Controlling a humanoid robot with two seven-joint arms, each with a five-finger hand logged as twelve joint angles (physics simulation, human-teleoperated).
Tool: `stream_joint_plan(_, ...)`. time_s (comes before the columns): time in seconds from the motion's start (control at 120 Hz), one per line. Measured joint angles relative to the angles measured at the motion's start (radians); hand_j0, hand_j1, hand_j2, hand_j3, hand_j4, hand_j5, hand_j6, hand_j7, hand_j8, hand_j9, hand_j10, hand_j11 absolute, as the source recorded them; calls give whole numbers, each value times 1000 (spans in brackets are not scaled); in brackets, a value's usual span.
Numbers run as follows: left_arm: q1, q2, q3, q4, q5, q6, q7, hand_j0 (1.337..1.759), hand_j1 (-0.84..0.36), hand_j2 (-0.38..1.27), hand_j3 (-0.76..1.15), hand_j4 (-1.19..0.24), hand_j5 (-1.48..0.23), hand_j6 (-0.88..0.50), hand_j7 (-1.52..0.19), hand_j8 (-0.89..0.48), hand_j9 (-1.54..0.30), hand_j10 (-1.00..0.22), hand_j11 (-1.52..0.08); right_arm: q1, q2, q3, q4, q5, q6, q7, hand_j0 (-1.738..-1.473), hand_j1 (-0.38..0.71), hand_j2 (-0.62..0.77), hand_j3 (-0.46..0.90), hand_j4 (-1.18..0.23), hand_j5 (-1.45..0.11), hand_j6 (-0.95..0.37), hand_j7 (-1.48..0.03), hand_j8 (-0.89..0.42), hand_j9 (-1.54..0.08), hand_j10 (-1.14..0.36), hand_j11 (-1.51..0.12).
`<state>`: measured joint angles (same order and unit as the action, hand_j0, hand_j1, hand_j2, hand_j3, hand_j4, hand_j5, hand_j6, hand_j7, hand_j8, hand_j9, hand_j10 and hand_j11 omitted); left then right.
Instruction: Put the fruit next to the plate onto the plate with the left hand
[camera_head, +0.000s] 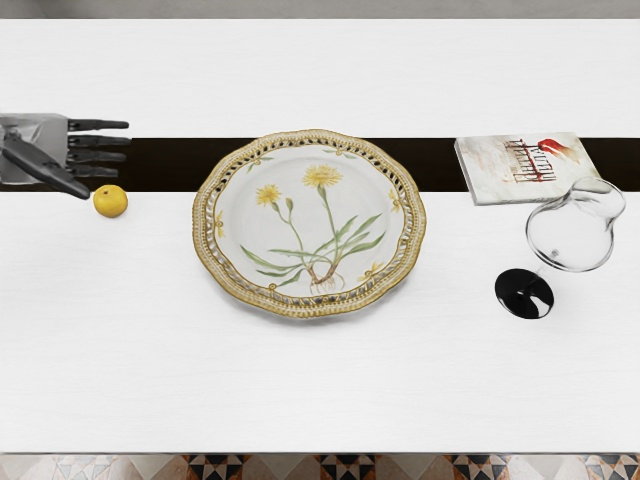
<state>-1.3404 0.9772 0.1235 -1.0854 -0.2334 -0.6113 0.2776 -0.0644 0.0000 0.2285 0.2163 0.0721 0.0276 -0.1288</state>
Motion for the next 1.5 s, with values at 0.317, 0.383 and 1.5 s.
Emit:
stream_joint_plan(0.317, -48, 0, -1, -13, 27, 0, 5, 1658, 349, 0, 0, 1, 0, 1, 0, 1, 0, 1, 0, 0, 0, -1, 0, -1, 3, 1, -1658, -317, -5, 0, -26, -34, -26, -34, -26, -34, -26, -34)
stream_joint_plan(0.383, -63, -1, -2, -11, 77, 0, 7, 1658, 349, 0, 0, 1, 0, 1, 0, 1, 0, 1, 0, 0, 0, -1, 0, -1, 3, 1, -1658, -317, -5, 0, -26, -34, -26, -34, -26, -34, -26, -34)
stream_joint_plan(1.5, 127, -187, -172, 57, 1119, 141, -404, 1658, 349, 1, 0, -4, -1, -5, 0, -5, 0, -3, 0, 0, 0, 0, 0, 0, 3, 0, -1658, -317, -5, 0, -27, -35, -27, -35, -27, -35, -27, -35)
